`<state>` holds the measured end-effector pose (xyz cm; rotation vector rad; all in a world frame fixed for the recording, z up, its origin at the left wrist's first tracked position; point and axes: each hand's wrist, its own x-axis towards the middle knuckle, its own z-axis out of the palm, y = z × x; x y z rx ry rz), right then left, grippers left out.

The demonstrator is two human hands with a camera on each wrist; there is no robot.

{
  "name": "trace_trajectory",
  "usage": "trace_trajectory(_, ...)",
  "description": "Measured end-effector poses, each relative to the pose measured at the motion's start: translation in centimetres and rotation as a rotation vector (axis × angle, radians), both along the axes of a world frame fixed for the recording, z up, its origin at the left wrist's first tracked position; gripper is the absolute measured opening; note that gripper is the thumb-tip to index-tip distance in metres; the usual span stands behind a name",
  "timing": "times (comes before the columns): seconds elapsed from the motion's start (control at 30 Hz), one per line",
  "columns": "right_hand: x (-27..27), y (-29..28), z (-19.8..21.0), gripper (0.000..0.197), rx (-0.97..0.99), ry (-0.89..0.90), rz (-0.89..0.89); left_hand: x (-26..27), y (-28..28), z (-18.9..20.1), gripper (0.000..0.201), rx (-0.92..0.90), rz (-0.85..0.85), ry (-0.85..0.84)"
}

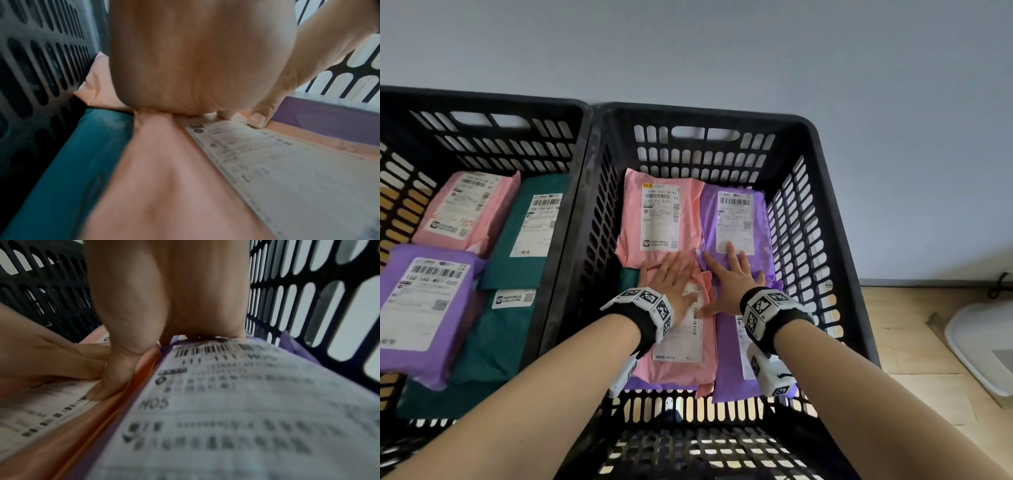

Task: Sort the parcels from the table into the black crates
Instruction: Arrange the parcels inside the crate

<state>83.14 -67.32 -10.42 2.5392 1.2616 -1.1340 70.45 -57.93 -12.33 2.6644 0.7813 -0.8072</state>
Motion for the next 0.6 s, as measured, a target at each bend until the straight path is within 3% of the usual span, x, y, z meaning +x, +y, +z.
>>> trace_trajectory(0.1, -0.2, -0.1, 0.9, 0.116, 0.049, 0.025, -0.040, 0.0, -0.1, 1.3, 0.066, 0.010, -0.025, 0.018)
trace_trajectory(0.23, -0.4, 0.1, 1.8, 0.092, 0.190, 0.034, -0.149, -0.2, 0.1, 2.6, 0.064, 0.006, -0.049, 0.010)
trace_trajectory(0.4, -0.9, 0.3, 3.3, 0.035, 0.361, -0.027, -0.262, -0.7, 0.1, 3.5, 0.061, 0.029, -0.053, -0.037)
trace_trajectory(0.6, -1.3, 0.5, 3.5, 0.033, 0.305, -0.038, -0.278, -1.2, 0.1, 3.7, 0.059, 0.003, -0.028, -0.055)
